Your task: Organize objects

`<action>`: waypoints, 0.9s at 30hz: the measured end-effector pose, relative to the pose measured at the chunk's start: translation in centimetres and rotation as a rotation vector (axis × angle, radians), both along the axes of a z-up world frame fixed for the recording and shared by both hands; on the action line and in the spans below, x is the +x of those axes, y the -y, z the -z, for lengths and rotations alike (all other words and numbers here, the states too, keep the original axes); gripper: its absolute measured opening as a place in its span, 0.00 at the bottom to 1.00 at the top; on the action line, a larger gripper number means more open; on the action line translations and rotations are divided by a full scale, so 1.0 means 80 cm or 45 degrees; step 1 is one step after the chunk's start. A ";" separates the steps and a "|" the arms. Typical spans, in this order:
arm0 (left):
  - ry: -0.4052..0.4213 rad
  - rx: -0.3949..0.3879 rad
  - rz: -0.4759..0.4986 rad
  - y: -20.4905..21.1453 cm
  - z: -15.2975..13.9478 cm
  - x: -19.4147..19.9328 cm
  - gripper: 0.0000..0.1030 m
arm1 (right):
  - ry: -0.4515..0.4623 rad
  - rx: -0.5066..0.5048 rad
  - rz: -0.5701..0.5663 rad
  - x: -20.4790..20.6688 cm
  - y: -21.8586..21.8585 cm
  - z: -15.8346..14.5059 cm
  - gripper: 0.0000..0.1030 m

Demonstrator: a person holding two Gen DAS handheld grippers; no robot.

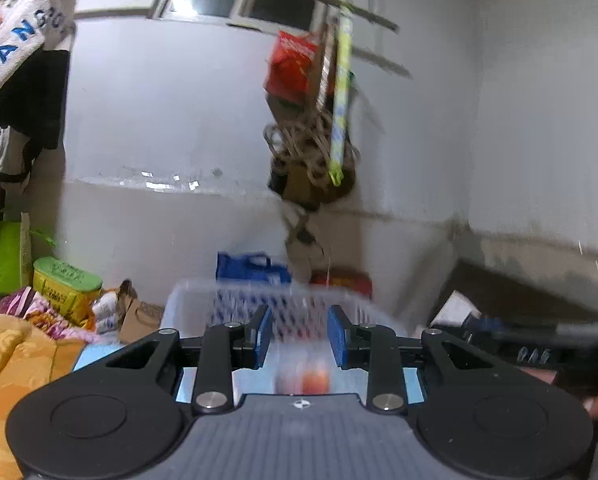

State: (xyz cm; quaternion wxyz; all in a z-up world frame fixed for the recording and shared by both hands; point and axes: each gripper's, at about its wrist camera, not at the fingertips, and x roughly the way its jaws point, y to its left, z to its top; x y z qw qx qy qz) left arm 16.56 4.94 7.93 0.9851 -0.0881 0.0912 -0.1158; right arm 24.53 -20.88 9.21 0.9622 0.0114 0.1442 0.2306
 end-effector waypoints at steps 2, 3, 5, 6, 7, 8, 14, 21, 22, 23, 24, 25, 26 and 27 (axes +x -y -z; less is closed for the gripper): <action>-0.003 -0.030 -0.029 0.005 -0.016 0.039 0.34 | -0.023 -0.007 0.012 0.037 -0.014 -0.006 0.36; -0.014 -0.026 -0.045 0.010 -0.021 0.058 0.34 | -0.035 -0.039 0.022 0.051 -0.023 -0.003 0.36; -0.083 -0.012 -0.081 0.017 -0.018 0.093 0.33 | -0.071 -0.039 0.039 0.067 -0.027 0.007 0.36; -0.122 -0.034 -0.073 0.014 -0.011 0.099 0.31 | -0.074 -0.025 0.025 0.067 -0.025 0.010 0.36; -0.144 -0.045 -0.052 0.012 -0.001 0.099 0.31 | -0.074 -0.026 0.021 0.066 -0.022 0.013 0.36; -0.150 -0.023 -0.048 0.012 0.010 0.094 0.31 | -0.068 -0.036 0.018 0.062 -0.019 0.017 0.36; -0.273 0.144 0.026 0.022 0.081 0.030 0.36 | -0.096 -0.043 -0.003 0.023 0.001 0.035 0.36; -0.311 0.187 0.075 0.029 0.090 -0.006 0.57 | -0.095 -0.041 -0.005 -0.007 0.009 0.023 0.36; -0.317 0.212 0.120 0.036 0.092 -0.015 0.57 | -0.093 -0.040 -0.004 -0.012 0.012 0.022 0.36; -0.316 0.253 0.160 0.045 0.096 -0.027 0.57 | -0.094 -0.038 -0.003 -0.017 0.014 0.022 0.35; -0.316 0.294 0.195 0.053 0.098 -0.037 0.62 | -0.099 -0.037 -0.004 -0.019 0.015 0.023 0.35; -0.319 0.337 0.236 0.064 0.100 -0.045 0.65 | -0.108 -0.037 -0.007 -0.022 0.017 0.025 0.35; -0.322 0.383 0.282 0.076 0.104 -0.054 0.70 | -0.115 -0.039 -0.009 -0.026 0.019 0.027 0.35; -0.327 0.420 0.309 0.084 0.107 -0.060 0.72 | -0.120 -0.039 -0.008 -0.027 0.019 0.028 0.35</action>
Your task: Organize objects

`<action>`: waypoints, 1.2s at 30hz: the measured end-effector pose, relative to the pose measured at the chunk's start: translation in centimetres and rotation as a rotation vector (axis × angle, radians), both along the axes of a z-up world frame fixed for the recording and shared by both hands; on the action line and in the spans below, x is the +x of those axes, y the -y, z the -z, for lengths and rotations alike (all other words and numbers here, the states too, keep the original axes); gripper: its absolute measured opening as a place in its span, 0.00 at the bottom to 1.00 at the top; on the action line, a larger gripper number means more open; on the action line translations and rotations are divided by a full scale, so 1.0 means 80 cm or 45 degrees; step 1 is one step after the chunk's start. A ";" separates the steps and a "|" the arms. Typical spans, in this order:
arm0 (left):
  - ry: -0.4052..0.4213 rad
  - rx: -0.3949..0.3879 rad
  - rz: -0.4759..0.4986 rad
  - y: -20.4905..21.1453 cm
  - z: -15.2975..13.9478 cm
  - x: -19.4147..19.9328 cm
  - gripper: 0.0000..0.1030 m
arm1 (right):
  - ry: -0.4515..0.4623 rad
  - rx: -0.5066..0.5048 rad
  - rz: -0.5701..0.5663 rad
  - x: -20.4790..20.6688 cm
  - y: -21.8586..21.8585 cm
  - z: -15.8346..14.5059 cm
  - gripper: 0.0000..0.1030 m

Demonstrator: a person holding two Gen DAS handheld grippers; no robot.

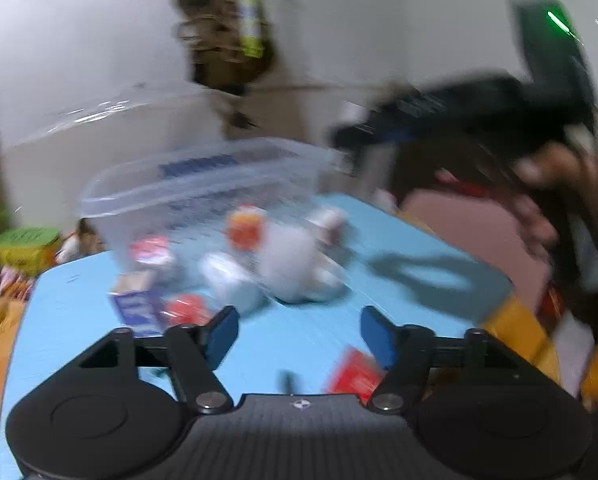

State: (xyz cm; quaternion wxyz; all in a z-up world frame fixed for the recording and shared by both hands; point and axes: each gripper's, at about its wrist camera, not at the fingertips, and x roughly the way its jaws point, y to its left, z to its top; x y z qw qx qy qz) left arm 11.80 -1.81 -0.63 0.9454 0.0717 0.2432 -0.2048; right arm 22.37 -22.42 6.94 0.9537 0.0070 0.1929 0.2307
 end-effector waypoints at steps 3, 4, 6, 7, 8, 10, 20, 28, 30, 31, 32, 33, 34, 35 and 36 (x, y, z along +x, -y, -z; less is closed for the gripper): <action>-0.048 0.090 0.056 0.027 0.014 -0.006 0.72 | -0.019 0.016 -0.012 -0.006 0.004 0.001 0.20; -0.068 0.098 0.068 0.033 0.017 -0.005 0.72 | -0.019 0.024 -0.011 -0.008 0.006 0.001 0.20; -0.094 0.103 0.084 0.042 0.021 -0.001 0.72 | -0.022 0.026 -0.015 -0.009 0.007 0.001 0.20; -0.103 0.113 0.086 0.047 0.022 0.001 0.72 | -0.026 0.023 -0.015 -0.008 0.007 0.002 0.20; -0.112 0.129 0.082 0.051 0.028 -0.003 0.72 | -0.031 0.013 -0.015 -0.005 0.005 0.005 0.20; -0.153 0.165 0.069 0.059 0.039 0.008 0.74 | -0.059 -0.013 -0.010 0.004 0.001 0.014 0.17; -0.234 0.123 -0.058 0.036 0.055 0.045 0.49 | -0.228 -0.047 -0.036 -0.030 0.024 0.073 0.61; -0.190 0.015 -0.121 -0.003 0.042 0.036 0.66 | -0.213 -0.070 -0.013 -0.079 0.042 0.082 0.70; -0.152 0.064 -0.124 0.002 0.039 0.030 0.69 | -0.225 -0.112 -0.045 -0.080 0.029 0.085 0.70; -0.141 0.082 -0.125 0.005 0.038 0.028 0.69 | -0.229 -0.129 -0.058 -0.080 0.023 0.086 0.70; -0.127 0.090 -0.124 0.006 0.036 0.025 0.69 | -0.233 -0.149 -0.066 -0.080 0.017 0.088 0.70; -0.115 0.089 -0.123 0.005 0.033 0.024 0.69 | -0.236 -0.168 -0.071 -0.081 0.014 0.092 0.70; -0.105 0.083 -0.129 0.003 0.031 0.024 0.69 | -0.244 -0.187 -0.074 -0.081 0.010 0.095 0.70; -0.092 0.079 -0.140 0.000 0.030 0.024 0.69 | -0.252 -0.206 -0.074 -0.080 0.007 0.098 0.69; -0.080 0.075 -0.160 -0.004 0.028 0.024 0.69 | -0.253 -0.220 -0.069 -0.080 0.005 0.100 0.68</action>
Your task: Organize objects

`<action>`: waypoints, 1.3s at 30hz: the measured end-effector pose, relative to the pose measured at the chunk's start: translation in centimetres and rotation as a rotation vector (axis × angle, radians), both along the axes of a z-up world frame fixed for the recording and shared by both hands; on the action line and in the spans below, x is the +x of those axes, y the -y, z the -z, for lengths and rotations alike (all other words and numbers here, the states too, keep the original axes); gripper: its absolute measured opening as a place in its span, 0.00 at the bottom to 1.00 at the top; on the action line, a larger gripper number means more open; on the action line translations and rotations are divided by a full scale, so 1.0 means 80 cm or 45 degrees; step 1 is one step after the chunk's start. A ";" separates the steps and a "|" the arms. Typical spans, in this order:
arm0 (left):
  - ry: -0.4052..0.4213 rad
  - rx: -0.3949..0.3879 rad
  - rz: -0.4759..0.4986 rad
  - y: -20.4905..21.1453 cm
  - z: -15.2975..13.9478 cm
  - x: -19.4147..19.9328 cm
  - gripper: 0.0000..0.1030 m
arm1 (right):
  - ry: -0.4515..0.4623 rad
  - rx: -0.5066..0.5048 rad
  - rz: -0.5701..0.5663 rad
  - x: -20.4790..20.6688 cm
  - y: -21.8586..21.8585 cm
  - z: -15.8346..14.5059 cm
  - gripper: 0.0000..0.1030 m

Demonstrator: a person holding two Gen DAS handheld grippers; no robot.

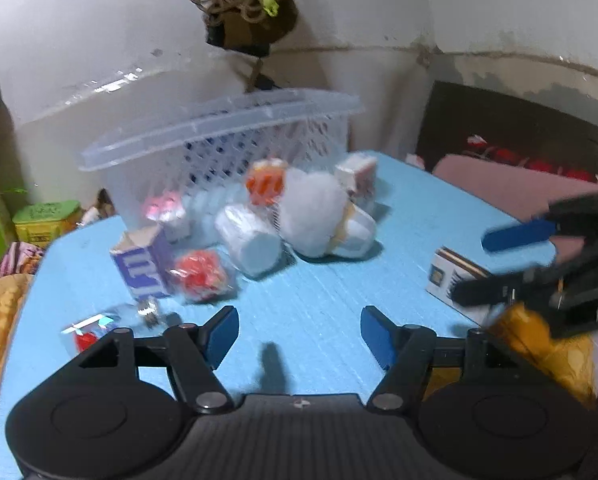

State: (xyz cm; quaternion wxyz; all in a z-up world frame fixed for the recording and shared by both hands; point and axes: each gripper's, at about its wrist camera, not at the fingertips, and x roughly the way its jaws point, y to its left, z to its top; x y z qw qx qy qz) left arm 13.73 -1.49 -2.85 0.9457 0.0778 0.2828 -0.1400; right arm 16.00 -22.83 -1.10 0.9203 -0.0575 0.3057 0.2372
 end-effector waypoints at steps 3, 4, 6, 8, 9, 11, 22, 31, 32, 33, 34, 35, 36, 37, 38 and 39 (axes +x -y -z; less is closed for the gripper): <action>0.015 -0.015 -0.066 -0.015 -0.002 0.004 0.69 | -0.016 -0.011 0.020 0.003 0.001 0.005 0.66; 0.026 -0.014 -0.090 -0.019 -0.004 0.004 0.69 | -0.020 -0.009 0.029 0.004 0.002 0.005 0.64; 0.057 -0.005 -0.152 -0.033 -0.007 0.005 0.69 | -0.028 -0.007 0.040 0.006 0.003 0.006 0.61; 0.094 -0.006 -0.227 -0.052 -0.011 0.005 0.69 | -0.037 -0.010 0.038 0.006 0.002 0.008 0.58; 0.102 -0.009 -0.260 -0.061 -0.012 0.006 0.72 | -0.041 -0.017 0.035 0.006 0.001 0.009 0.57; 0.091 -0.022 -0.316 -0.080 -0.011 0.011 0.74 | -0.052 -0.029 0.030 0.007 -0.002 0.011 0.57; -0.047 -0.028 -0.435 -0.120 0.022 0.054 0.74 | -0.073 -0.059 0.043 0.013 -0.008 0.017 0.57; -0.053 0.006 -0.432 -0.094 0.032 0.075 0.74 | -0.076 -0.074 0.044 0.012 -0.013 0.018 0.57; -0.053 0.011 -0.437 -0.091 0.033 0.077 0.74 | -0.076 -0.076 0.045 0.012 -0.013 0.019 0.57; -0.051 0.013 -0.444 -0.091 0.033 0.078 0.74 | -0.080 -0.076 0.045 0.013 -0.012 0.019 0.57; -0.050 0.012 -0.450 -0.091 0.033 0.079 0.74 | -0.085 -0.076 0.046 0.013 -0.012 0.020 0.56; -0.051 0.003 -0.455 -0.091 0.032 0.080 0.74 | -0.090 -0.076 0.047 0.014 -0.012 0.021 0.51; -0.051 -0.007 -0.457 -0.092 0.032 0.081 0.74 | -0.093 -0.076 0.045 0.014 -0.012 0.021 0.42; -0.051 -0.015 -0.461 -0.093 0.031 0.083 0.74 | -0.098 -0.079 0.043 0.014 -0.012 0.022 0.25; -0.050 -0.024 -0.467 -0.093 0.031 0.085 0.74 | -0.097 -0.081 0.043 0.013 -0.012 0.022 0.19; -0.047 -0.035 -0.472 -0.094 0.031 0.086 0.74 | -0.101 -0.076 0.038 0.013 -0.012 0.021 0.18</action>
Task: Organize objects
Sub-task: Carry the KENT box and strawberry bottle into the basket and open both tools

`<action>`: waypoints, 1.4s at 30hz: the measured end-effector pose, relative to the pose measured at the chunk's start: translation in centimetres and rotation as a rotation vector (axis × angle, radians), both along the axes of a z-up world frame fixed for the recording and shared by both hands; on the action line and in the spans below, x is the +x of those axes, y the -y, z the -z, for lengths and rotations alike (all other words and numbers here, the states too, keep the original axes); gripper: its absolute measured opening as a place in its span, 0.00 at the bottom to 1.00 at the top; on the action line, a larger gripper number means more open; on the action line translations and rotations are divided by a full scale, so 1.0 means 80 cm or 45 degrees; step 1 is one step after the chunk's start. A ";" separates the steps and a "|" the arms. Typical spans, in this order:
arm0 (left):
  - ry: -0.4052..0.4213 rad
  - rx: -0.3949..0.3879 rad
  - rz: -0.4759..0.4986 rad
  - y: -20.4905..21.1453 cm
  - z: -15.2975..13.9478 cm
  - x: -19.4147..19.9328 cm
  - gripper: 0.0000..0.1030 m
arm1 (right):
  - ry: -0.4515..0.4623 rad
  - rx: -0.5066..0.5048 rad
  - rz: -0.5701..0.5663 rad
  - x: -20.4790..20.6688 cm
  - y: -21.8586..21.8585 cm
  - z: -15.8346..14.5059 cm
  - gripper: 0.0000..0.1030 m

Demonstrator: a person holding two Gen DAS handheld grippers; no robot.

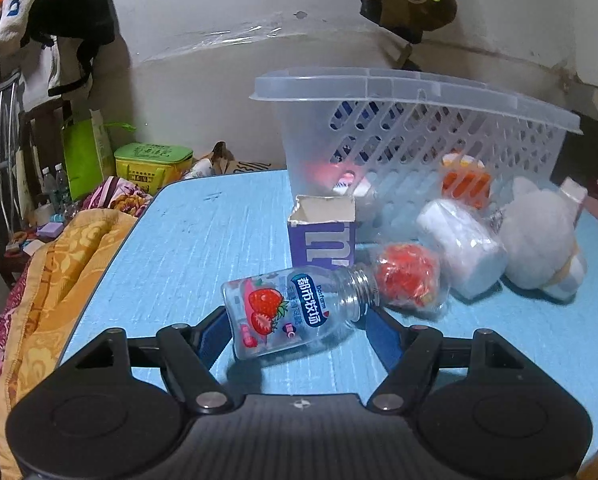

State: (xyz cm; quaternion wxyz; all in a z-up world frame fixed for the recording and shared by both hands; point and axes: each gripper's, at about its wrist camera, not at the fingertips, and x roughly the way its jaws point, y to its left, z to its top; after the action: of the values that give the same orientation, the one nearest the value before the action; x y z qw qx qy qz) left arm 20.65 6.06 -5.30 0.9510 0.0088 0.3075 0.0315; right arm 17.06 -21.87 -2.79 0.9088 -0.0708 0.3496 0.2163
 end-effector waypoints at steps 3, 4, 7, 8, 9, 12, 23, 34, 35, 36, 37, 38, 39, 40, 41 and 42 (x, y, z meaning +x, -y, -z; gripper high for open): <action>0.012 -0.018 0.001 -0.004 0.001 0.003 0.70 | 0.003 -0.002 -0.014 -0.003 -0.001 0.000 0.17; 0.015 -0.025 0.011 -0.004 0.001 0.004 0.70 | 0.005 -0.003 -0.018 -0.004 -0.001 -0.001 0.17; 0.056 -0.033 0.048 -0.008 -0.002 -0.006 0.70 | 0.018 0.003 -0.023 -0.007 -0.001 -0.004 0.17; 0.075 -0.024 0.056 -0.008 -0.004 -0.012 0.70 | 0.021 0.009 -0.025 -0.007 -0.001 -0.005 0.17; 0.093 -0.017 0.064 -0.009 -0.005 -0.018 0.70 | 0.025 0.013 -0.027 -0.007 0.000 -0.006 0.17; 0.126 -0.025 0.081 -0.012 -0.013 -0.033 0.70 | 0.038 0.021 -0.029 -0.008 0.000 -0.009 0.17; 0.303 -0.133 0.138 -0.008 -0.070 -0.070 0.69 | 0.206 0.207 0.006 -0.010 0.015 -0.064 0.17; 0.469 -0.226 0.177 0.037 -0.185 0.041 0.70 | 0.443 0.259 0.032 0.137 -0.046 -0.164 0.17; 0.444 -0.242 0.174 0.038 -0.183 0.060 0.70 | 0.427 0.235 0.037 0.154 -0.051 -0.158 0.17; 0.422 -0.244 0.166 0.039 -0.177 0.078 0.69 | 0.414 0.225 0.042 0.166 -0.051 -0.153 0.17; 0.405 -0.226 0.150 0.040 -0.170 0.092 0.69 | 0.400 0.231 0.047 0.178 -0.052 -0.146 0.17; 0.394 -0.214 0.142 0.041 -0.165 0.102 0.69 | 0.380 0.241 0.049 0.191 -0.051 -0.138 0.17; 0.381 -0.217 0.135 0.040 -0.158 0.112 0.69 | 0.361 0.249 0.042 0.201 -0.050 -0.131 0.17; 0.370 -0.227 0.131 0.038 -0.153 0.119 0.69 | 0.341 0.254 0.024 0.208 -0.048 -0.124 0.18; 0.357 -0.224 0.133 0.038 -0.147 0.126 0.70 | 0.331 0.259 0.019 0.213 -0.046 -0.119 0.29; 0.347 -0.206 0.128 0.038 -0.143 0.132 0.70 | 0.347 0.268 0.039 0.209 -0.042 -0.118 0.41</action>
State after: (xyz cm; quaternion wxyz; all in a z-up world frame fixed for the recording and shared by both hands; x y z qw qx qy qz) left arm 31.21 3.03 6.12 0.9819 -0.0570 0.1764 -0.0400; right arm 33.76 -18.49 6.64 0.9534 0.0015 0.1995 0.2262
